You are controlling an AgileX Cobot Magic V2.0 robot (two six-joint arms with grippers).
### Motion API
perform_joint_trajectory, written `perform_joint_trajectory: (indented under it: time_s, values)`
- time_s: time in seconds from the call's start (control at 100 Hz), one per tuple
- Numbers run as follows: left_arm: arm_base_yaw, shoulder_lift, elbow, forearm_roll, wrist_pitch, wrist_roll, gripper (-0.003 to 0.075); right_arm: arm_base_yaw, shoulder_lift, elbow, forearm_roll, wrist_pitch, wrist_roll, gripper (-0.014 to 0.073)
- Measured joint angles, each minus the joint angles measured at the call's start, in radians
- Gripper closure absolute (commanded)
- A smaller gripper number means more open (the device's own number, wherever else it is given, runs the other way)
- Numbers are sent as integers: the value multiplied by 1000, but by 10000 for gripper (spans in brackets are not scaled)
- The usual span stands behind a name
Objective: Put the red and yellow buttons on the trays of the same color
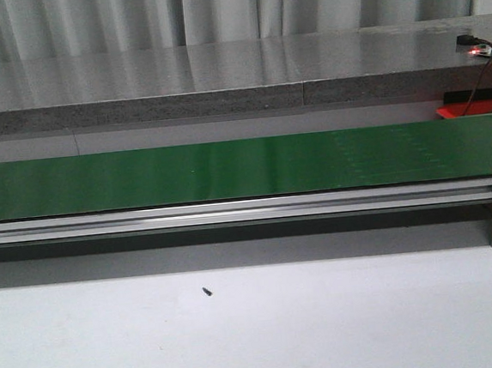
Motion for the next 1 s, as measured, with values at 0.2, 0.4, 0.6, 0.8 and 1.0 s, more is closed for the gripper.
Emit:
perform_joint_trajectory:
  time_s: [0.2,0.4,0.6,0.8,1.0]
  values:
    - [35,38,-48,4,0,-79,740,0,0,0,0,0,0,652]
    - [134,162,-128,8,0,-95,740,0,0,0,0,0,0,652]
    - [278,318,-193,8,-8,-107,740,0,0,0,0,0,0,652]
    - [404,486,-275,8,-19,-147,739,0,0,0,0,0,0,652]
    - [495,659,-357,8,-26,-148,655,0,0,0,0,0,-1,652]
